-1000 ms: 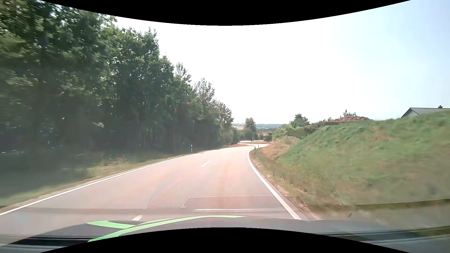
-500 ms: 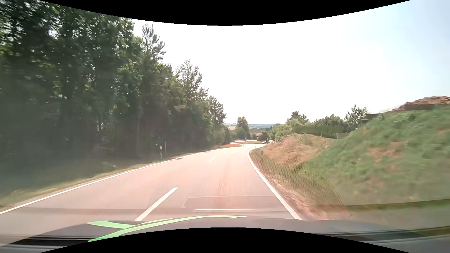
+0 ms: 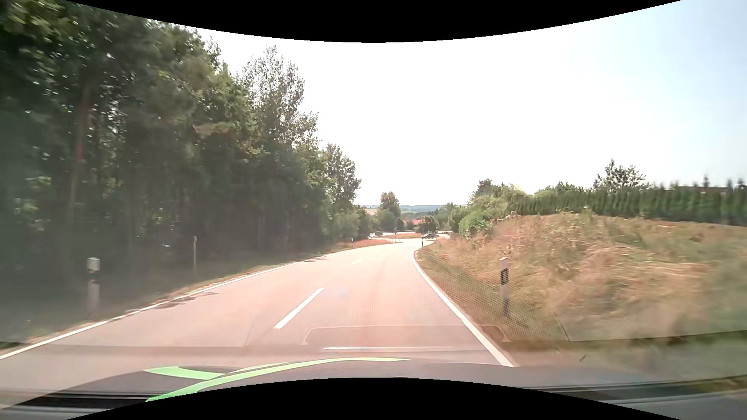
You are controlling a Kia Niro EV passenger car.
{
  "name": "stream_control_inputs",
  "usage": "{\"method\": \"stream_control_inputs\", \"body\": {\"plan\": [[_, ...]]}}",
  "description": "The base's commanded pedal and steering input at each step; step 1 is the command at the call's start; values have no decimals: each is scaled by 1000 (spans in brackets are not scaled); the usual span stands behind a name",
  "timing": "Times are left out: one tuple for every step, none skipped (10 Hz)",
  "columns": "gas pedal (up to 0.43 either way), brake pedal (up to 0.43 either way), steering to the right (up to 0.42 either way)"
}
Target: Follow the waypoints while adhering to traffic rules and regulations
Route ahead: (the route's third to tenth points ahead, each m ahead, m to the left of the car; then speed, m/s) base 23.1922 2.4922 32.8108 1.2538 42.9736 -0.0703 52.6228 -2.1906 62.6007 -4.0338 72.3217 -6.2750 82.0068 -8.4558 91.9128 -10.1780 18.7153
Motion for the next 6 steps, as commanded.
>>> {"method": "stream_control_inputs", "body": {"plan": [[0,207,26],[0,213,26],[0,220,26],[0,220,26],[0,220,25],[0,226,25]]}}
